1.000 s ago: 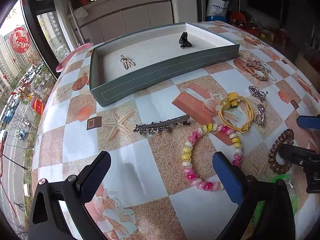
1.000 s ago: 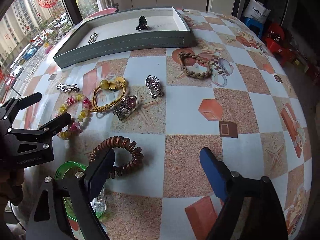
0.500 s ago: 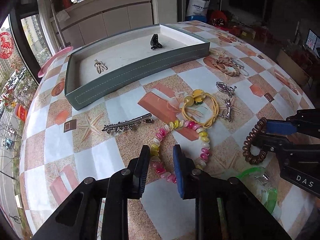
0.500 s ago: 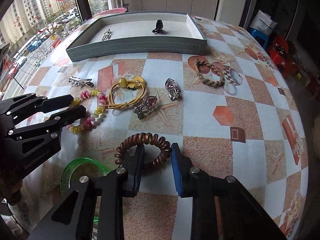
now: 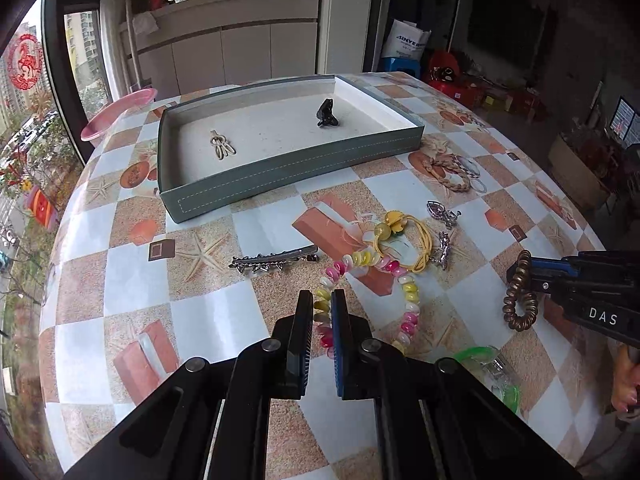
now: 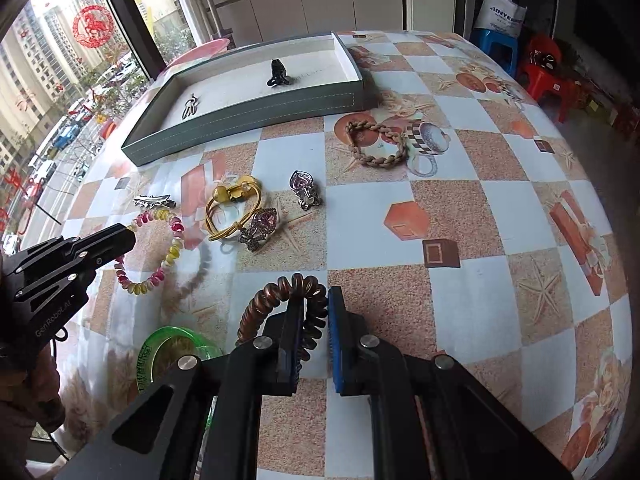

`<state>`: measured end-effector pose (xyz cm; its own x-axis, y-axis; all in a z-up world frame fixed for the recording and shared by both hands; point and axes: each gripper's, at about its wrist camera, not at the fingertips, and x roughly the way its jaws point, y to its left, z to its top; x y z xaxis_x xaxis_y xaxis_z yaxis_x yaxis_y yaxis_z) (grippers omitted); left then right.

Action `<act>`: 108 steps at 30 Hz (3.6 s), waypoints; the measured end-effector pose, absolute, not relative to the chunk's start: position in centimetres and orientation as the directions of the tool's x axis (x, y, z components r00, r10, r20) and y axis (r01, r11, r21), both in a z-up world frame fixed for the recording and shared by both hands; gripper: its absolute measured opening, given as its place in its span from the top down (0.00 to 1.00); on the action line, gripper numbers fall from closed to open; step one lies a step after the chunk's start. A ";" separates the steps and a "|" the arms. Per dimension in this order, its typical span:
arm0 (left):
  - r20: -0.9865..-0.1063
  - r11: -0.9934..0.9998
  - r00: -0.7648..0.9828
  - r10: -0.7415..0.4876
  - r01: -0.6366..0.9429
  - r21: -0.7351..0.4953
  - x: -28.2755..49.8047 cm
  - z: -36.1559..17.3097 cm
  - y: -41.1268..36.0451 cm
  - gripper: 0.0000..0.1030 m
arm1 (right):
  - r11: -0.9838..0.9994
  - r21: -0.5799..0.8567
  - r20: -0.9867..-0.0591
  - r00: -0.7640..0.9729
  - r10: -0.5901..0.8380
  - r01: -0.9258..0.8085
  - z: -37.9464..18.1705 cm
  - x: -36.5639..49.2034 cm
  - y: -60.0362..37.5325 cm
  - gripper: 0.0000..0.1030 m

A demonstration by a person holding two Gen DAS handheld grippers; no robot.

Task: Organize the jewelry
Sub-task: 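Carry the coil hair tie into the tray and open the right tool while the left tool carries the bracelet, then lower the beaded bracelet into the tray and open the left tool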

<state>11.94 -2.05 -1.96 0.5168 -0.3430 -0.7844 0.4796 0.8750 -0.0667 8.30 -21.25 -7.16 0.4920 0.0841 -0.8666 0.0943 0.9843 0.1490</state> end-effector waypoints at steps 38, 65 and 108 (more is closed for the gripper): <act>-0.627 0.952 0.719 -0.301 0.264 -0.154 26.5 9.4 0.2 0.79 | 0.975 0.222 -0.730 0.664 0.159 0.010 8.0 25.7 -22.8 0.88; -0.791 0.983 0.603 -0.105 0.185 0.011 33.4 -3.8 -3.5 0.79 | 0.978 0.197 -0.874 0.464 0.144 0.067 -8.3 34.7 -21.8 0.88; -0.699 0.990 0.711 -0.078 0.140 0.032 28.6 2.4 -2.3 0.00 | 0.966 0.251 -0.788 0.593 0.165 0.066 -1.9 29.6 -23.4 0.20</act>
<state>28.59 -2.31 2.42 0.7112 -0.0781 -0.6986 0.1400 0.9896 0.0319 29.57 -23.39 -1.86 0.5931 0.1648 -0.7881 0.0656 0.9657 0.2513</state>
